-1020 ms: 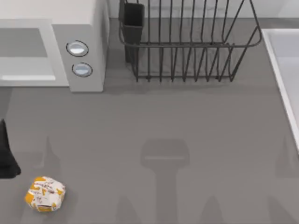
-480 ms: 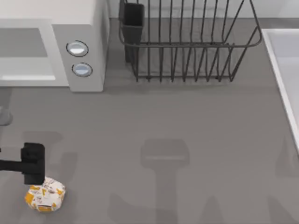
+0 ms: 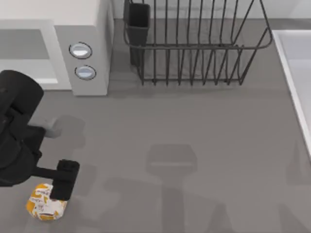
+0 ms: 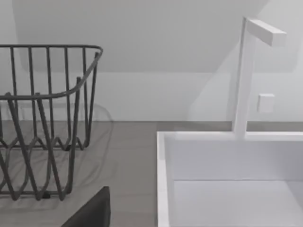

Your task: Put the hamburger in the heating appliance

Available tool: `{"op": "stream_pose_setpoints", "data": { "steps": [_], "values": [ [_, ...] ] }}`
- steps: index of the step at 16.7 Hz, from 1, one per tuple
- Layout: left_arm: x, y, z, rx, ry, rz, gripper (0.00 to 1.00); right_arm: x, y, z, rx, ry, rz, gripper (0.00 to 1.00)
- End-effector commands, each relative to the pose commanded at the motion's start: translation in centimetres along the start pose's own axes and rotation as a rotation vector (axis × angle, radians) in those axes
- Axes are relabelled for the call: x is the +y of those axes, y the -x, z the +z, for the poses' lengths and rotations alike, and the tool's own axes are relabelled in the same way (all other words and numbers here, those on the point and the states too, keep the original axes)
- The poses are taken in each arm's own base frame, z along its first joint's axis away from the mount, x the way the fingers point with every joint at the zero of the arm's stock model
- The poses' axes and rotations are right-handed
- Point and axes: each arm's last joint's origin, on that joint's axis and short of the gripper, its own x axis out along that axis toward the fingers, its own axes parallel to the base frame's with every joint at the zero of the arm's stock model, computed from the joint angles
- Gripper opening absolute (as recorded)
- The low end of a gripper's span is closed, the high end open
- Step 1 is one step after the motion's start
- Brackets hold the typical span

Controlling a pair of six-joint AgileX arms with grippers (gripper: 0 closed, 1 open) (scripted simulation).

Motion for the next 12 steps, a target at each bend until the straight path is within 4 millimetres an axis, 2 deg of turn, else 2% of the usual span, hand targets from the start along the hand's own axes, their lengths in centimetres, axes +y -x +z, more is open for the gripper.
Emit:
{"op": "stream_pose_setpoints", "data": {
  "steps": [3, 9, 12],
  "values": [
    [-0.6, -0.7, 1.0, 0.102, -0.014, 0.011, 1.0, 0.0, 0.0, 0.0, 0.0, 0.0, 0.0, 1.0],
    [-0.6, -0.9, 1.0, 0.112, -0.013, 0.012, 1.0, 0.0, 0.0, 0.0, 0.0, 0.0, 0.0, 1.0],
    [-0.6, -2.5, 1.0, 0.118, -0.016, 0.013, 1.0, 0.0, 0.0, 0.0, 0.0, 0.0, 0.0, 1.0]
  ]
}}
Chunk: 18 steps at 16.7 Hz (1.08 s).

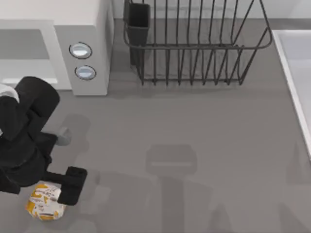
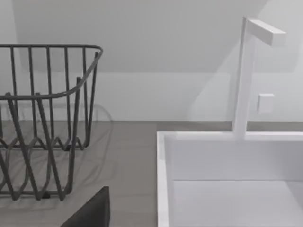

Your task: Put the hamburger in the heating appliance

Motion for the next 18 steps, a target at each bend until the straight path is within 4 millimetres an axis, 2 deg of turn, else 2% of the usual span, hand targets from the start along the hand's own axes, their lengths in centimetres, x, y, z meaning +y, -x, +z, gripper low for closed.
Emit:
{"op": "stream_pose_setpoints", "data": {
  "steps": [5, 7, 12, 18],
  "values": [
    [-0.1, -4.7, 0.2, -0.015, 0.0, -0.002, 1.0, 0.0, 0.0, 0.0, 0.0, 0.0, 0.0, 1.0],
    [0.0, -5.9, 0.0, -0.008, 0.0, -0.001, 1.0, 0.0, 0.0, 0.0, 0.0, 0.0, 0.0, 1.0],
    [0.0, -6.3, -0.1, -0.004, 0.0, -0.001, 1.0, 0.0, 0.0, 0.0, 0.0, 0.0, 0.0, 1.0],
    [0.0, -6.3, -0.1, -0.004, 0.0, -0.001, 0.55, 0.0, 0.0, 0.0, 0.0, 0.0, 0.0, 1.0]
  ]
}}
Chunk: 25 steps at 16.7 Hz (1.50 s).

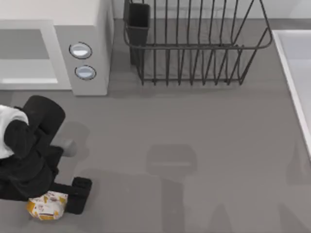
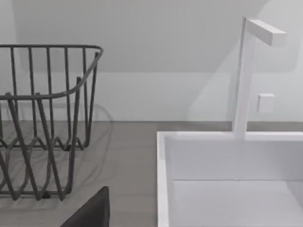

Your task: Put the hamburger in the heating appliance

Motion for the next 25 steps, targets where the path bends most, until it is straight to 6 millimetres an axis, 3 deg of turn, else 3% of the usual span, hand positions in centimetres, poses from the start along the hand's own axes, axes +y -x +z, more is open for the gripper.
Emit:
{"op": "stream_pose_setpoints", "data": {
  "steps": [7, 15, 16, 20, 25],
  "values": [
    [0.0, 0.0, 0.0, 0.0, 0.0, 0.0, 0.02, 0.0, 0.0, 0.0, 0.0, 0.0, 0.0, 1.0],
    [0.0, 0.0, 0.0, 0.0, 0.0, 0.0, 0.0, 0.0, 0.0, 0.0, 0.0, 0.0, 0.0, 1.0],
    [0.0, 2.2, 0.1, -0.034, 0.001, -0.003, 0.0, 0.0, 0.0, 0.0, 0.0, 0.0, 0.0, 1.0],
    [-0.1, 3.9, 0.7, -0.044, 0.004, -0.003, 0.0, 0.0, 0.0, 0.0, 0.0, 0.0, 0.0, 1.0],
    [-0.1, 9.1, 0.6, -0.007, 0.002, 0.001, 0.0, 0.0, 0.0, 0.0, 0.0, 0.0, 0.0, 1.0]
  ]
}}
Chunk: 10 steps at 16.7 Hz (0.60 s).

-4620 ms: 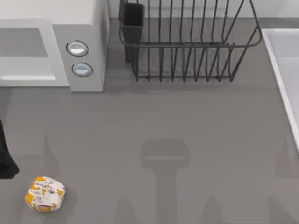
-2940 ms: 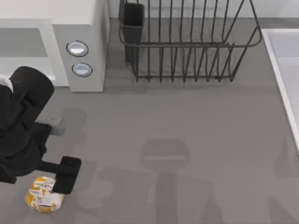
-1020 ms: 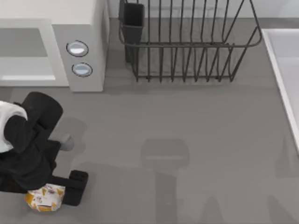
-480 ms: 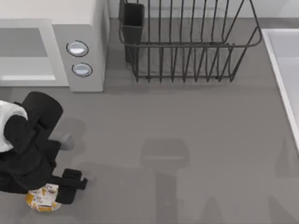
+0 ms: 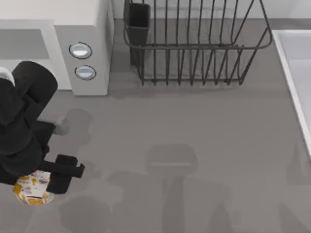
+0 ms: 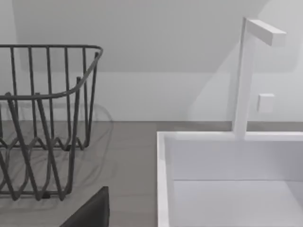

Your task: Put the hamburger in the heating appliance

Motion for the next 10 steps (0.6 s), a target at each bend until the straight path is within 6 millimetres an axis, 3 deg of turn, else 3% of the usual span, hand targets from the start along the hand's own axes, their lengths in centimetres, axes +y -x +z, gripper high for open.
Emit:
{"op": "stream_pose_setpoints", "data": {
  "steps": [4, 10],
  "values": [
    [0.1, 3.1, -0.4, -0.026, -0.001, -0.004, 0.0, 0.0, 0.0, 0.0, 0.0, 0.0, 0.0, 1.0],
    [0.1, 2.9, -0.2, -0.029, 0.0, -0.005, 0.0, 0.0, 0.0, 0.0, 0.0, 0.0, 0.0, 1.0]
  ]
}}
